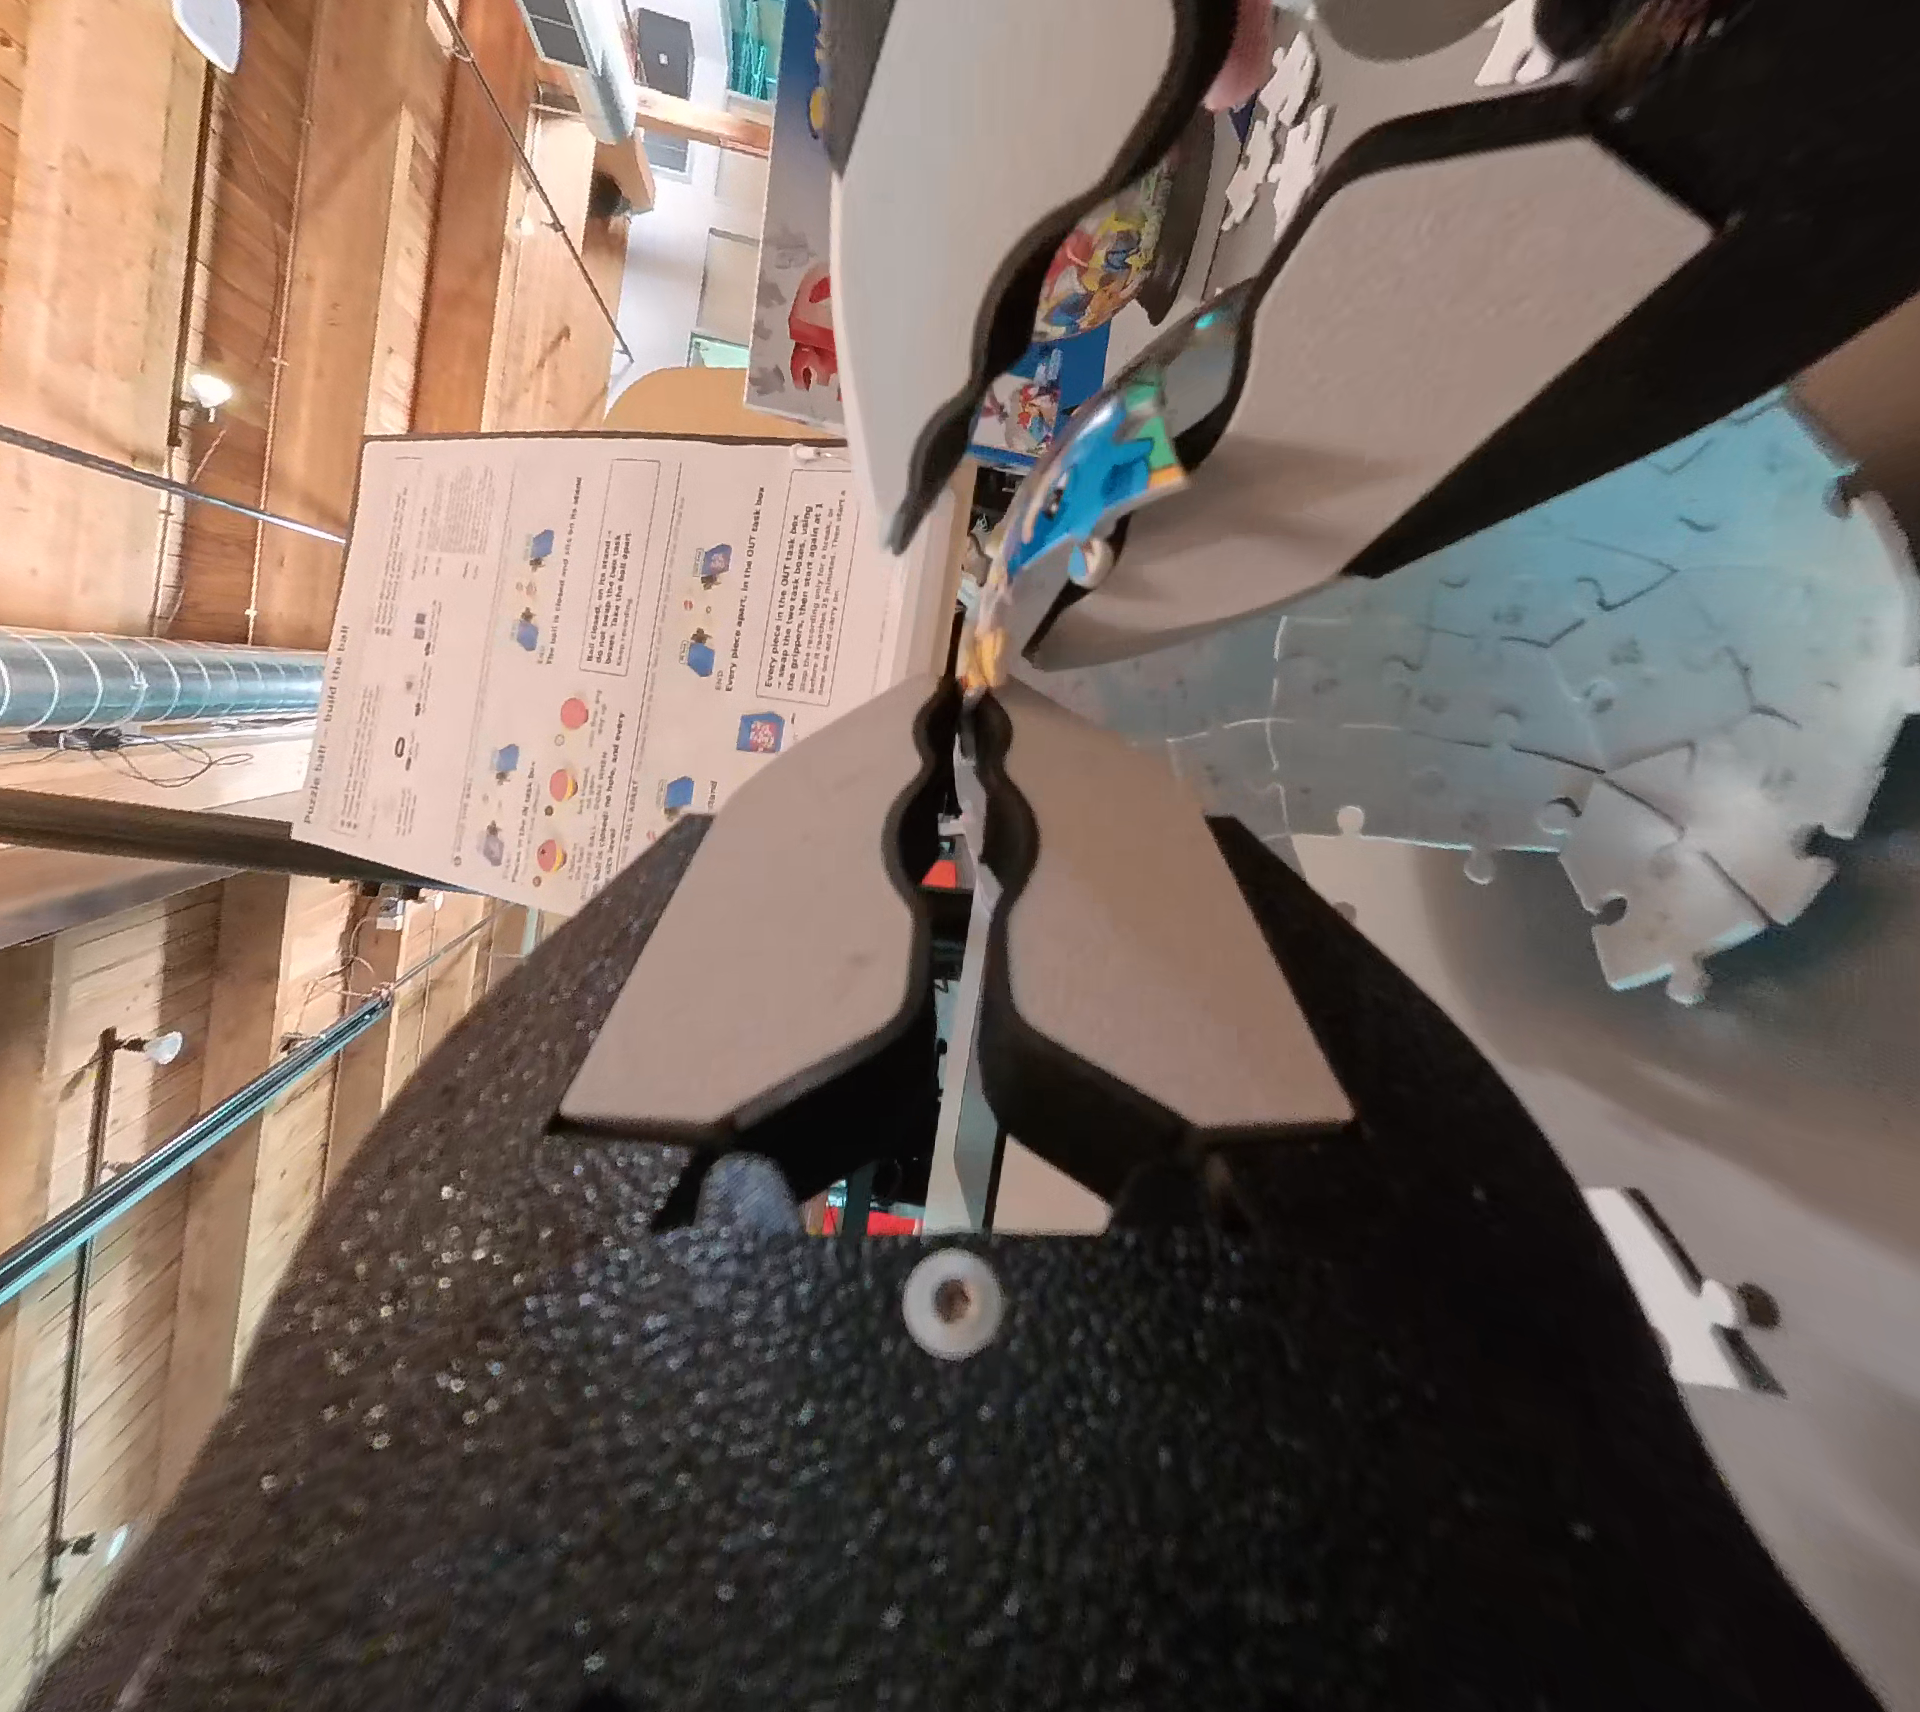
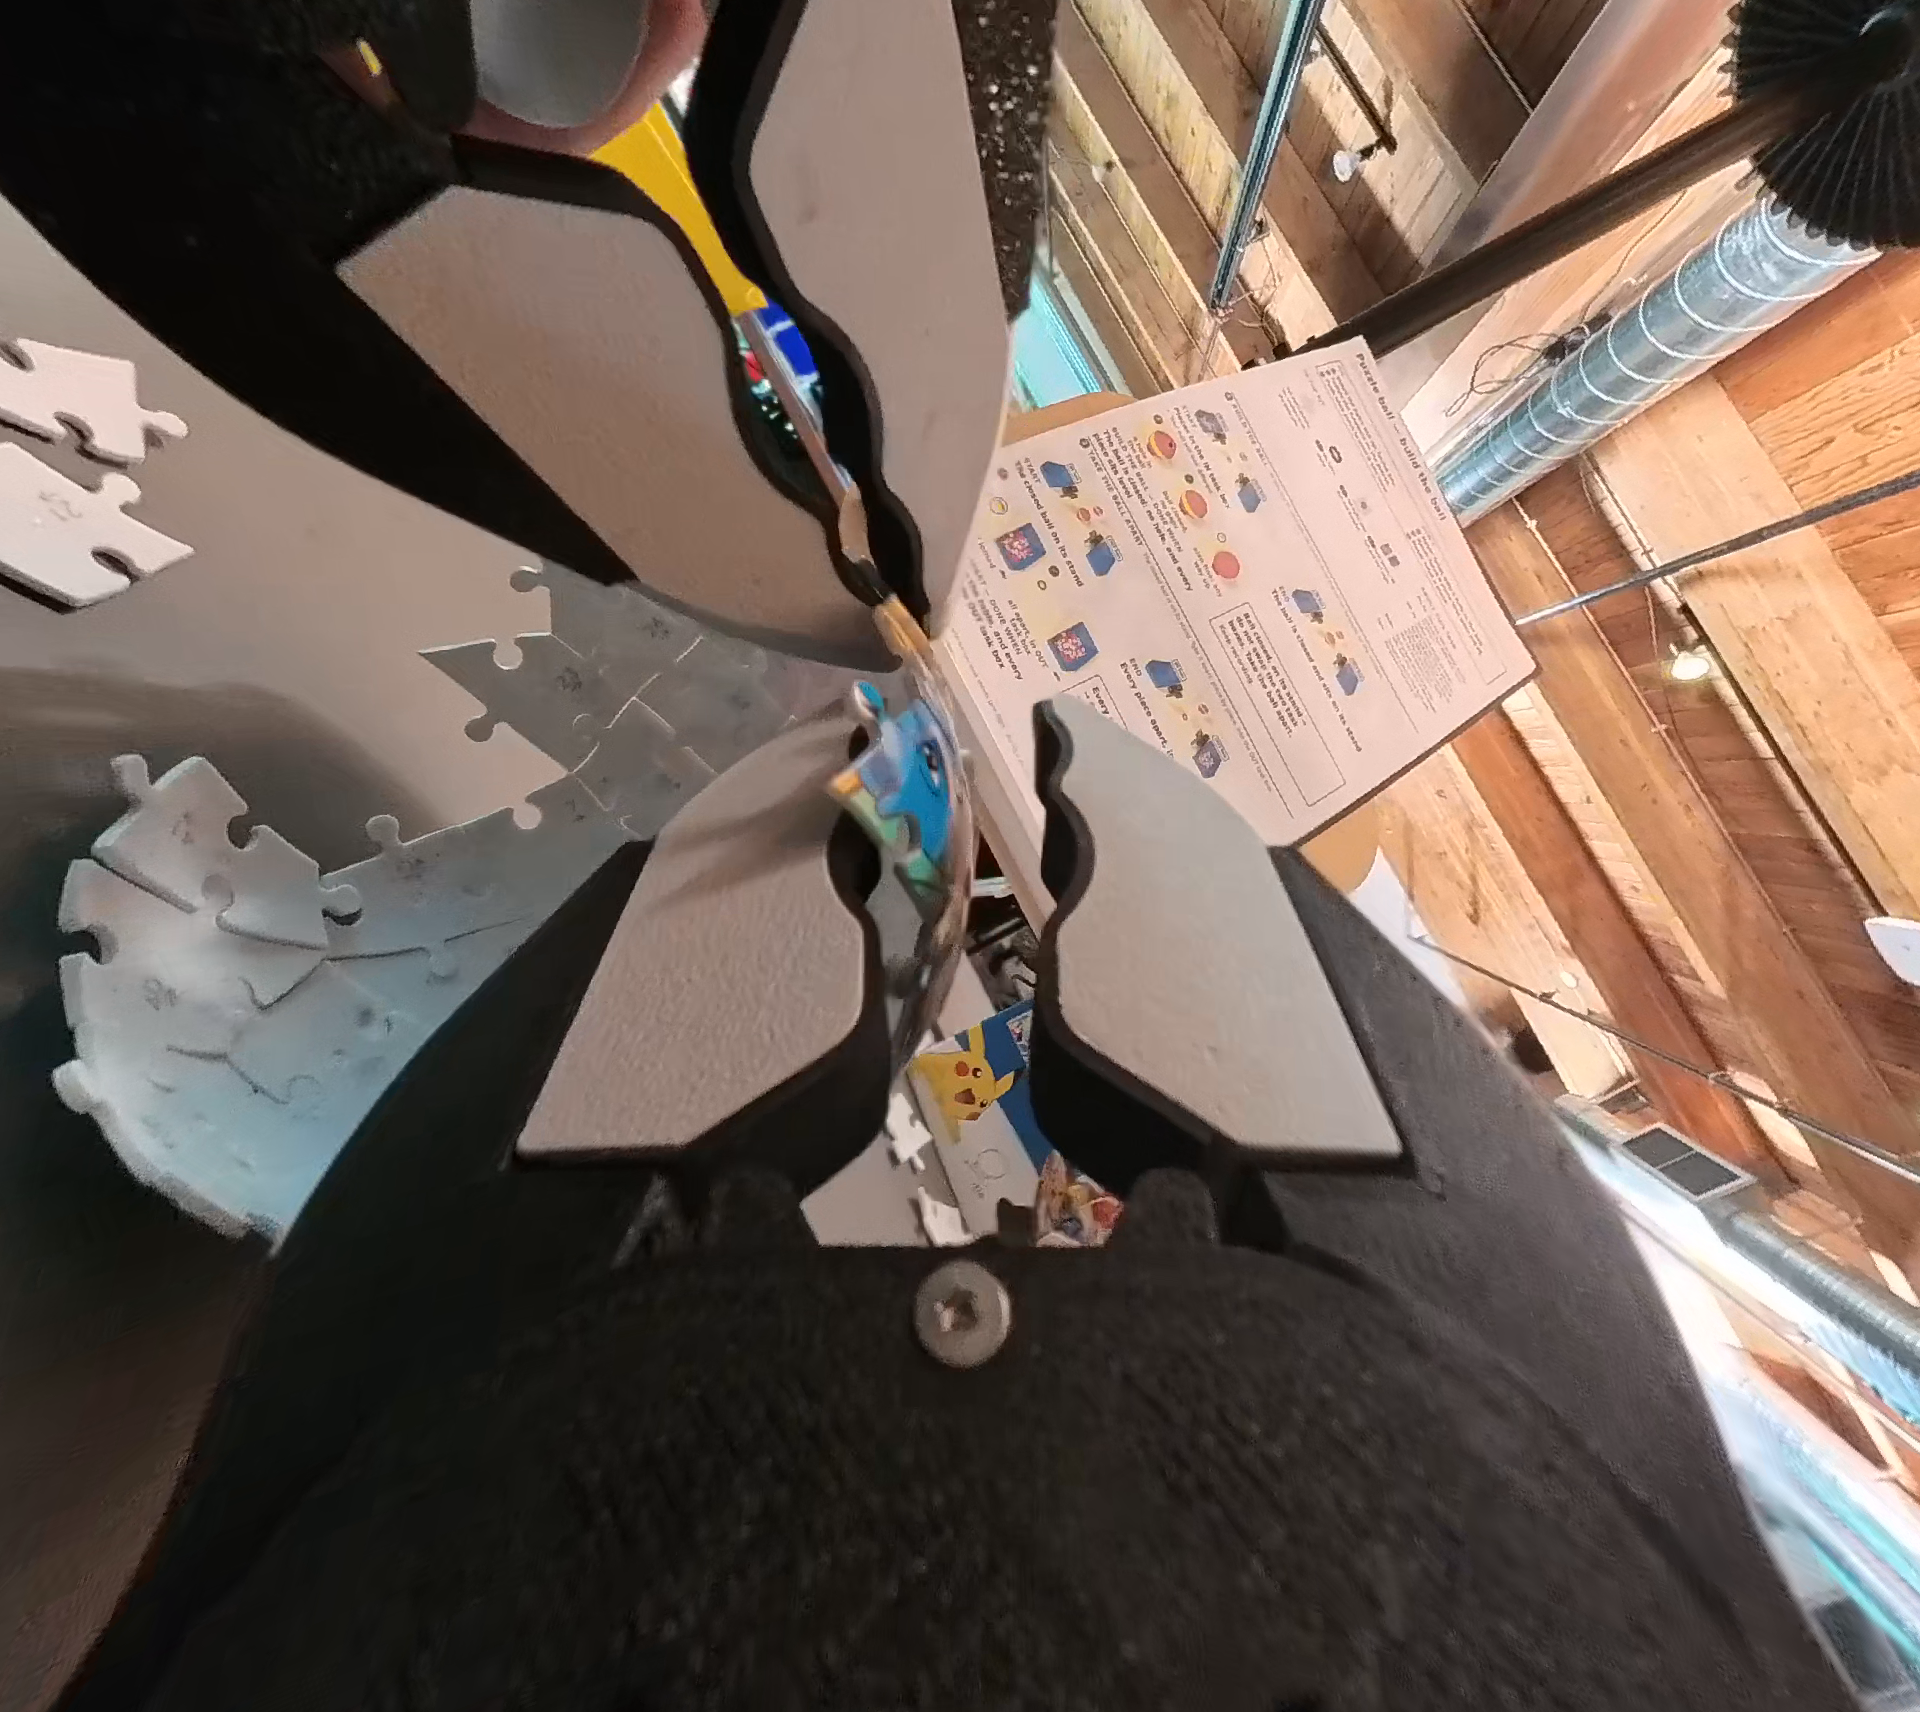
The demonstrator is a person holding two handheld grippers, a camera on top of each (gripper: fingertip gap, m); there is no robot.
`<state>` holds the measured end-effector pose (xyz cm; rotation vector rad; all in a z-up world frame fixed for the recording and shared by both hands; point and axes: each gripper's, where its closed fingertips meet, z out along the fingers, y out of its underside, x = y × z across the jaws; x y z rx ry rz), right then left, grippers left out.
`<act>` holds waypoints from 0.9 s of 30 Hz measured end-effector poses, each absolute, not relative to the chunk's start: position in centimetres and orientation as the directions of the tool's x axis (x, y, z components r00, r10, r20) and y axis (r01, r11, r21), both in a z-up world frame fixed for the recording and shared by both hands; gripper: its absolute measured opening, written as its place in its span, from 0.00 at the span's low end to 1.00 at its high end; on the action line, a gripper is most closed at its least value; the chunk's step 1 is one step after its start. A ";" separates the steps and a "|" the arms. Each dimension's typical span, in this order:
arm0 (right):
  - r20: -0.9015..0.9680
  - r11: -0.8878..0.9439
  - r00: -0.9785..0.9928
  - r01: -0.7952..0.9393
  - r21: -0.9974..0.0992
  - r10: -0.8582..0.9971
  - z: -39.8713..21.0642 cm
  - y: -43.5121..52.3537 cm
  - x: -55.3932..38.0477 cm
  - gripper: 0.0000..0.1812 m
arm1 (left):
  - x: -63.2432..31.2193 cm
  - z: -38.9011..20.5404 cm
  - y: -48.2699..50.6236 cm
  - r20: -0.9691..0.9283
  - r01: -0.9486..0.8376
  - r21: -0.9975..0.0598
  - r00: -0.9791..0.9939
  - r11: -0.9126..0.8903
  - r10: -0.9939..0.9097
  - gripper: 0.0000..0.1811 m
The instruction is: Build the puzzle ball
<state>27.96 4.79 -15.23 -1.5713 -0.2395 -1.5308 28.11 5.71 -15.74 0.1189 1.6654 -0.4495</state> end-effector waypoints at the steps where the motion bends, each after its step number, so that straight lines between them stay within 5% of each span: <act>1: 0.867 -0.567 0.223 0.679 -0.467 -0.446 -15.2 4.7 28.0 0.17 | 28.1 -15.7 5.8 -0.972 0.328 -0.220 -0.150 0.919 -0.180 0.01; 7: 0.842 -0.538 0.229 0.681 -0.497 -0.488 -14.6 4.2 27.8 0.19 | 28.2 -15.9 6.1 -0.976 0.298 -0.208 -0.131 0.932 -0.176 0.01; 27: 0.877 -0.573 0.206 0.688 -0.445 -0.434 -15.2 4.6 27.9 0.03 | 28.1 -15.7 6.2 -0.971 0.300 -0.230 -0.134 0.926 -0.197 0.01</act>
